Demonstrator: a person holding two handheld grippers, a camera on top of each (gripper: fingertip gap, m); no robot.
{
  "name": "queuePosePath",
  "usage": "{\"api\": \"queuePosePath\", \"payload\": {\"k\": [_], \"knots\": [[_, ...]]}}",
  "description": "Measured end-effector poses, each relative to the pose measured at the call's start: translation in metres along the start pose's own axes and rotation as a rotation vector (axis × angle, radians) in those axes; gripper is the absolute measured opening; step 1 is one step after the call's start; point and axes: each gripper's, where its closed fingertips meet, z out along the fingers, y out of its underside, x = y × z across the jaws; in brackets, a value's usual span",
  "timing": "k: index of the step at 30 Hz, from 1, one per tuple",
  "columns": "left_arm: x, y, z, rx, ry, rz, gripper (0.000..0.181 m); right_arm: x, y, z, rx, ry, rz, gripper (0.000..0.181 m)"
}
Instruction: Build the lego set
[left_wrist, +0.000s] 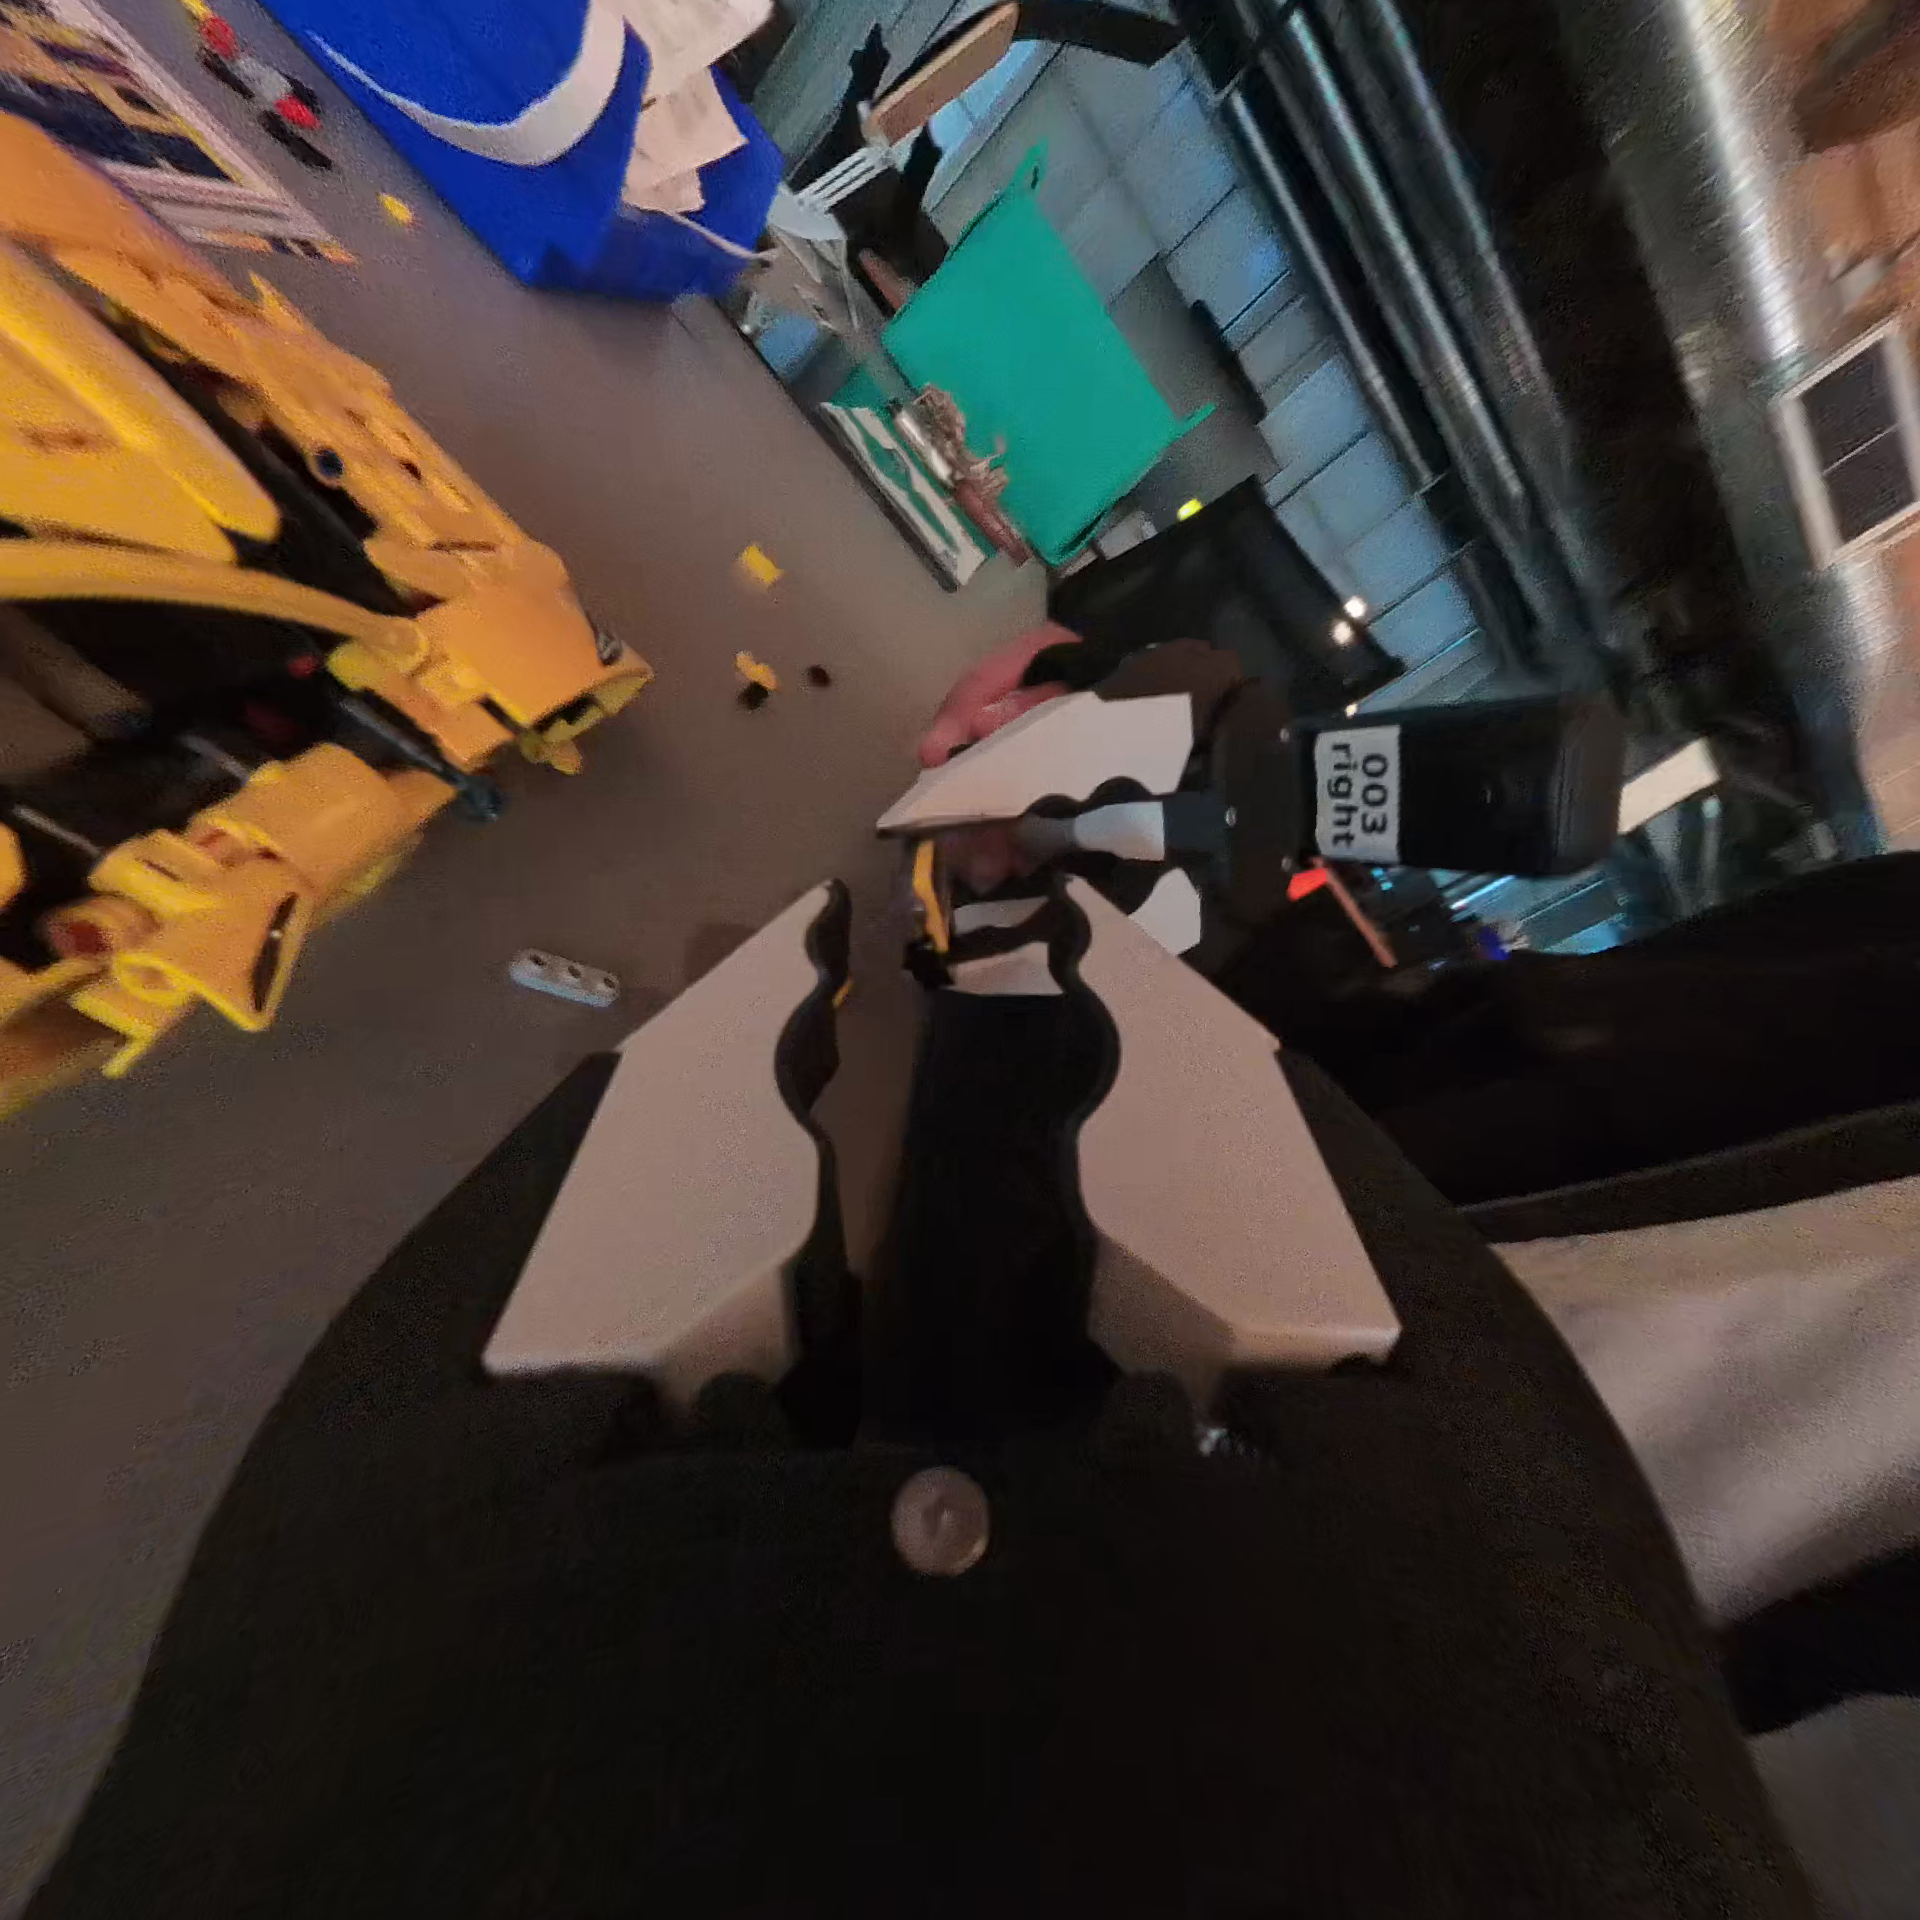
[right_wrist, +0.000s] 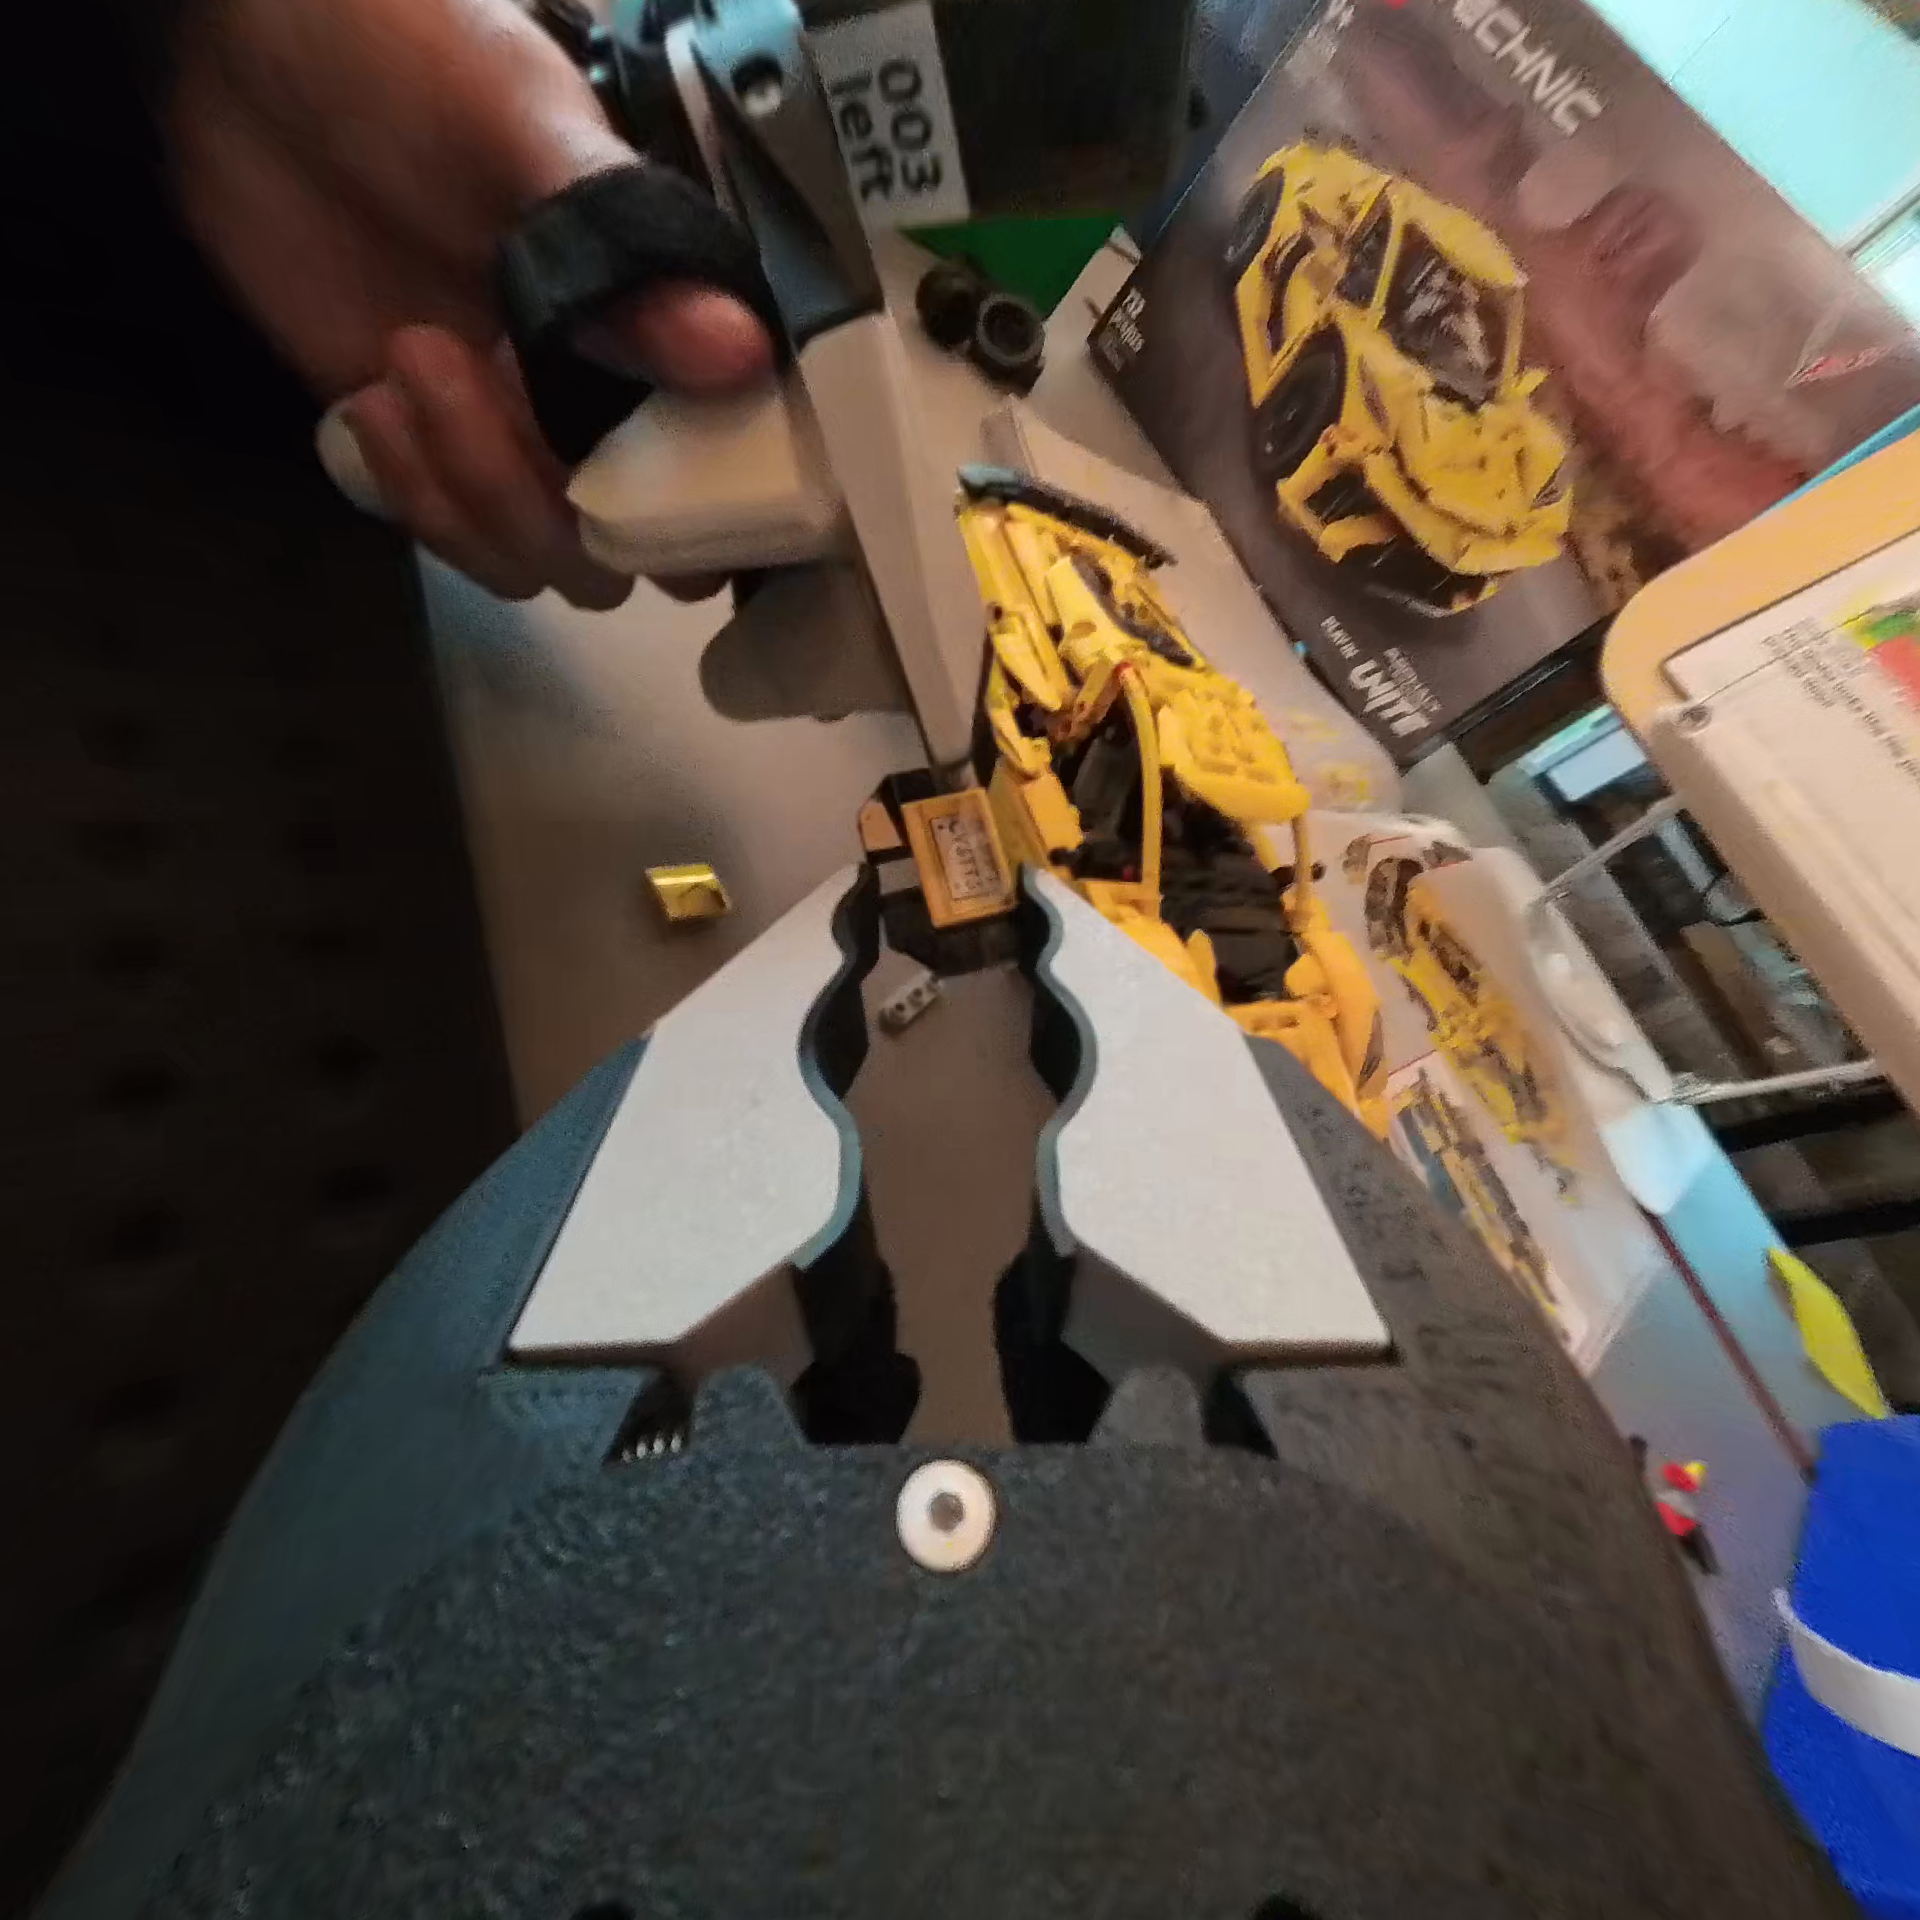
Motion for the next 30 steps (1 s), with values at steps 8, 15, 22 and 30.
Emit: {"api": "queuePosePath", "payload": {"k": [8, 15, 22, 30], "knots": [[0.003, 0.005, 0.004, -0.023, 0.030, -0.033, 0.006, -0.001, -0.015, 0.006, 0.026, 0.081, -0.101, 0.026], [0.007, 0.002, 0.002, -0.006, 0.064, -0.040, 0.007, 0.003, -0.018, 0.002, 0.058, 0.080, -0.073, 0.026], [0.010, 0.004, 0.002, -0.015, 0.100, -0.048, 0.006, 0.000, -0.020, 0.000, 0.093, 0.052, 0.003, 0.026], [0.007, 0.004, 0.003, -0.022, 0.070, -0.049, 0.006, -0.001, -0.019, 0.002, 0.075, 0.064, -0.022, 0.026]]}}
